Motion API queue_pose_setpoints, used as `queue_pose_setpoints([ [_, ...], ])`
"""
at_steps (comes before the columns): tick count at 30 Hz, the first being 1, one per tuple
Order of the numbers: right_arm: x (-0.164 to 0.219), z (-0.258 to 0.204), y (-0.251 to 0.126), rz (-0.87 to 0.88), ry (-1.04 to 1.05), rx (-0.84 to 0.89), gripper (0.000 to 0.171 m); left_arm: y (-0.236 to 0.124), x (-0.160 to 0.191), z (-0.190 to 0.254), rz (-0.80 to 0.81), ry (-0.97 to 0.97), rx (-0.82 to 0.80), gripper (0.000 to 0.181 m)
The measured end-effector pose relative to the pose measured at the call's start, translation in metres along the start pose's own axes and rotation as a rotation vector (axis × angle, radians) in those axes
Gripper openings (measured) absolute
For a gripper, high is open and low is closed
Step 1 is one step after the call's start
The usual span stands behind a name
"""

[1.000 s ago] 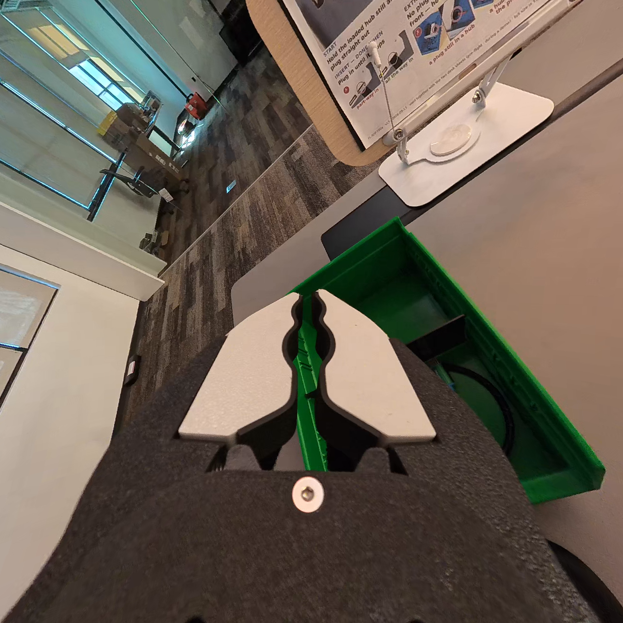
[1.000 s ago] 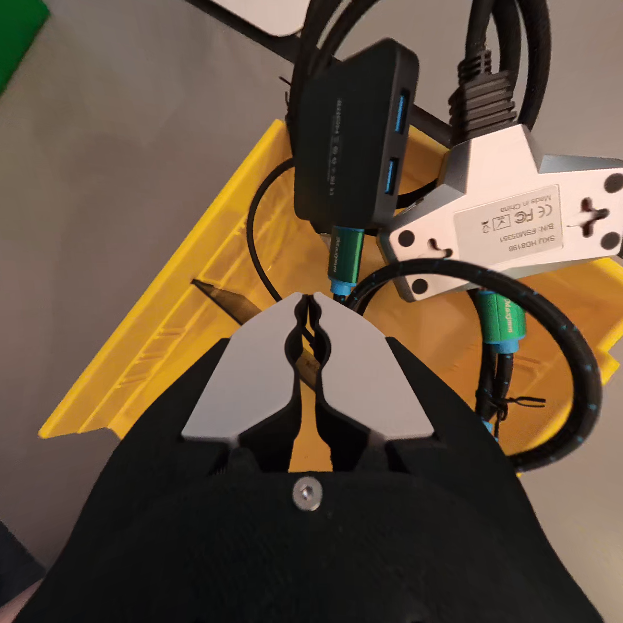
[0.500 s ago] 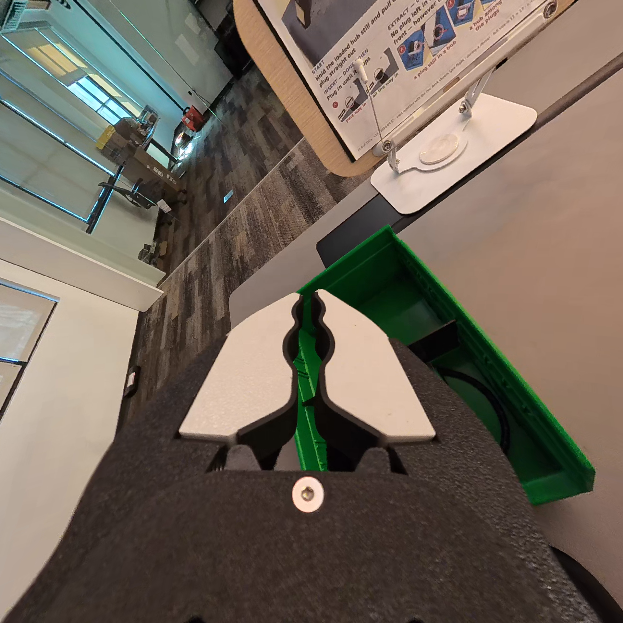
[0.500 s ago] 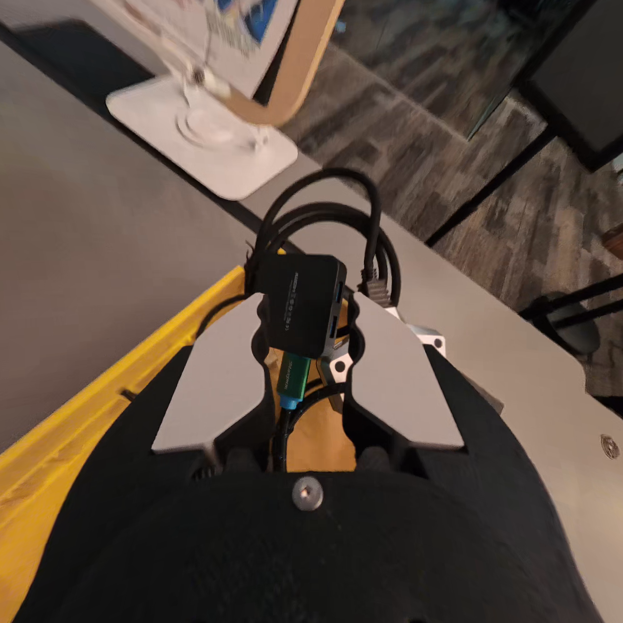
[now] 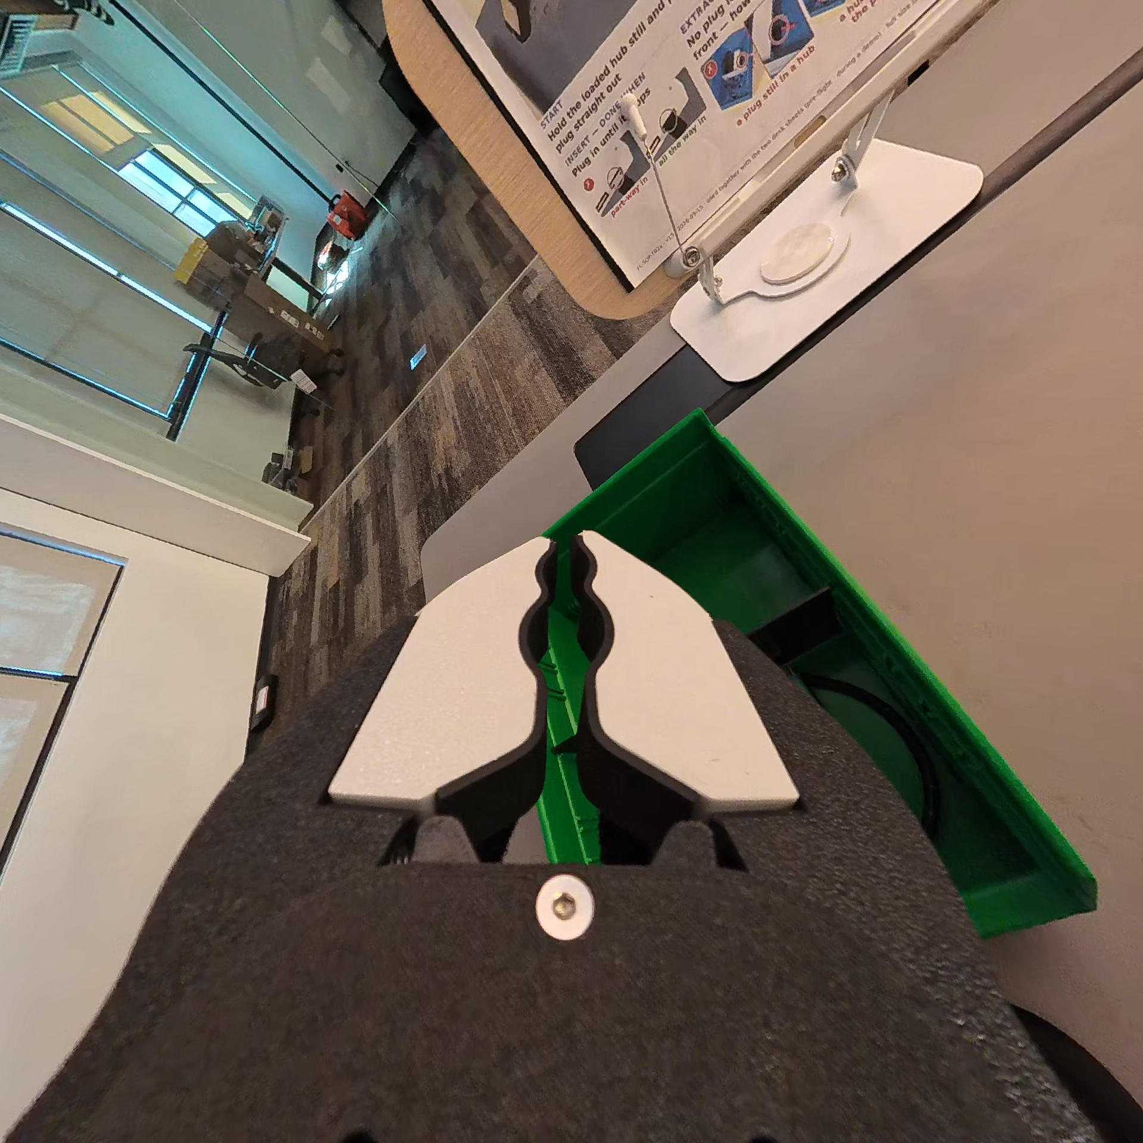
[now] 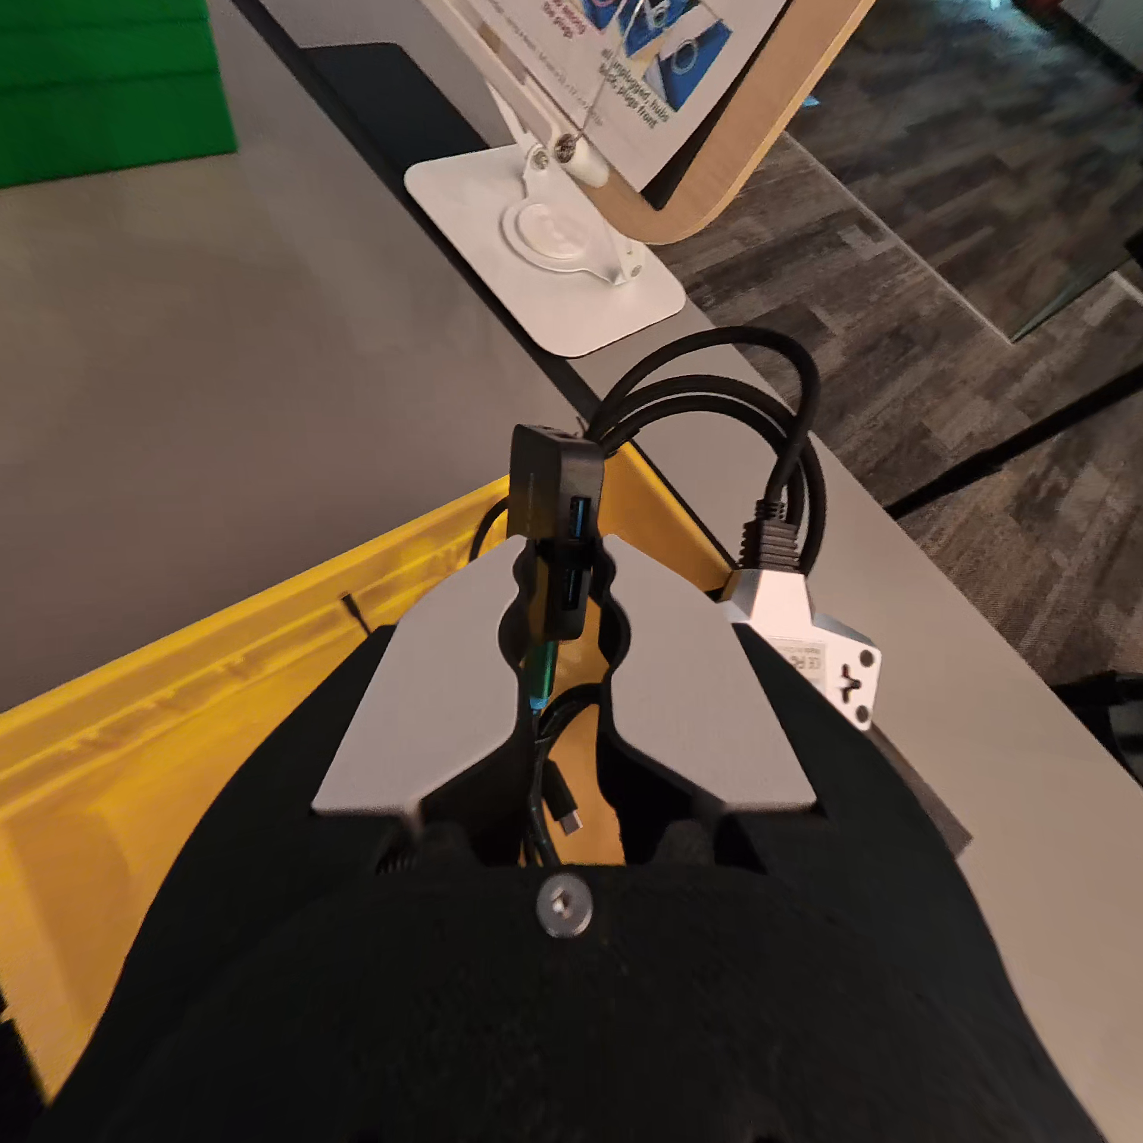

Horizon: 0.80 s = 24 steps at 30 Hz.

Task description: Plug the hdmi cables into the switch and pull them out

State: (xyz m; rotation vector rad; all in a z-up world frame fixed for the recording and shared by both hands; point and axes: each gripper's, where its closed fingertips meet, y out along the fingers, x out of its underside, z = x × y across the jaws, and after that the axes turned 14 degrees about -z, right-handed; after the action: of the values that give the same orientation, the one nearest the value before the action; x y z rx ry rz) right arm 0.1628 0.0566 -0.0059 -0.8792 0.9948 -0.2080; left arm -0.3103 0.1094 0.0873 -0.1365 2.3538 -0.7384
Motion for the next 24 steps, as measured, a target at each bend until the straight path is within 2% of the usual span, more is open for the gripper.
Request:
queue_pose_setpoints([
  [4, 0.006, -0.007, 0.003, -0.023, 0.038, -0.09, 0.017, 0.0, -0.002, 0.002, 0.002, 0.008, -0.005, 0.003],
  [8, 0.027, -0.006, 0.021, -0.152, 0.078, -0.122, 0.021, 0.001, -0.003, 0.003, 0.003, 0.013, -0.009, 0.003],
  [10, 0.019, -0.001, 0.025, -0.115, 0.05, -0.087, 0.023, 0.001, -0.005, 0.003, 0.005, 0.016, -0.013, 0.003],
  [15, 0.023, -0.004, 0.02, -0.151, 0.116, -0.176, 0.016, 0.003, -0.005, 0.006, -0.002, 0.029, -0.014, 0.003],
  [19, 0.041, -0.005, 0.012, -0.377, 0.032, -0.03, 0.016, 0.003, -0.008, 0.007, 0.005, 0.034, -0.016, 0.003],
  [24, 0.069, -0.011, 0.036, -0.576, 0.053, -0.049, 0.016, 0.002, -0.01, 0.01, 0.009, 0.045, -0.016, 0.003],
])
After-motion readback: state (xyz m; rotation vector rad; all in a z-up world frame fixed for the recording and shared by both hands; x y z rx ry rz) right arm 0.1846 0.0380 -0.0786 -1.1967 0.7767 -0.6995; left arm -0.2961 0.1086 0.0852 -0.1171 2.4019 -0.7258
